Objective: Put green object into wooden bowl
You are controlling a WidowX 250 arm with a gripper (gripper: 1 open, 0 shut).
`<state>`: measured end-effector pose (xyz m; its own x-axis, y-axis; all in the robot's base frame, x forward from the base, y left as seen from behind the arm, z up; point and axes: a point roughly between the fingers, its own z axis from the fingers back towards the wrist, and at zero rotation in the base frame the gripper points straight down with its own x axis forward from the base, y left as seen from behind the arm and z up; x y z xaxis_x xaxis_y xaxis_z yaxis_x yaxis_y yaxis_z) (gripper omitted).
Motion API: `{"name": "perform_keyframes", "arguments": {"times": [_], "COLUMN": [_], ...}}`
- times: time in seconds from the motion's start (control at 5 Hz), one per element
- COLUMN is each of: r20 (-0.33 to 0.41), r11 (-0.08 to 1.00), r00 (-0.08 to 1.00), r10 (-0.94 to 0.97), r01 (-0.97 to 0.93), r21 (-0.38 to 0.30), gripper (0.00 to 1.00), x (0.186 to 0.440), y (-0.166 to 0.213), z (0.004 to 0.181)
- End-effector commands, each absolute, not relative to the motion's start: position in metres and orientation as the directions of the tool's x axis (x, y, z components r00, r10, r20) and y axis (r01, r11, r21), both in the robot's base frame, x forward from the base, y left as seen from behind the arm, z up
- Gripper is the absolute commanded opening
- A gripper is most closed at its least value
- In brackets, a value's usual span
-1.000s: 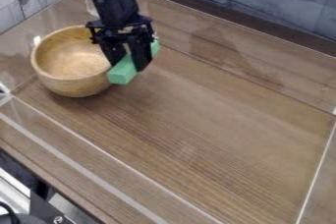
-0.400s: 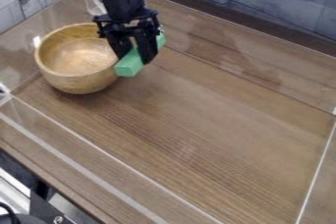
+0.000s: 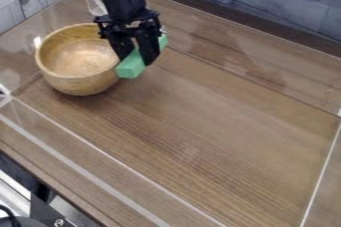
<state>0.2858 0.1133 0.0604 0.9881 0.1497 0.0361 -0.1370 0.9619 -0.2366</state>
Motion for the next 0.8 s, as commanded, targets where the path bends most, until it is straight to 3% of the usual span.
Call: {"name": "perform_keyframes", "arguments": {"times": [0.0,0.6], "r20": [0.058,0.048], "r11": [0.961,0.97], "r00": [0.977,0.986], "r10": [0.205,0.162], "r01": [-0.19,-0.15], "r21": [-0.2,-0.194], "gripper": [0.0,0.0], "x": [0.273,0.287], "y": [0.154,0.152], "z": [0.058,0.053]}}
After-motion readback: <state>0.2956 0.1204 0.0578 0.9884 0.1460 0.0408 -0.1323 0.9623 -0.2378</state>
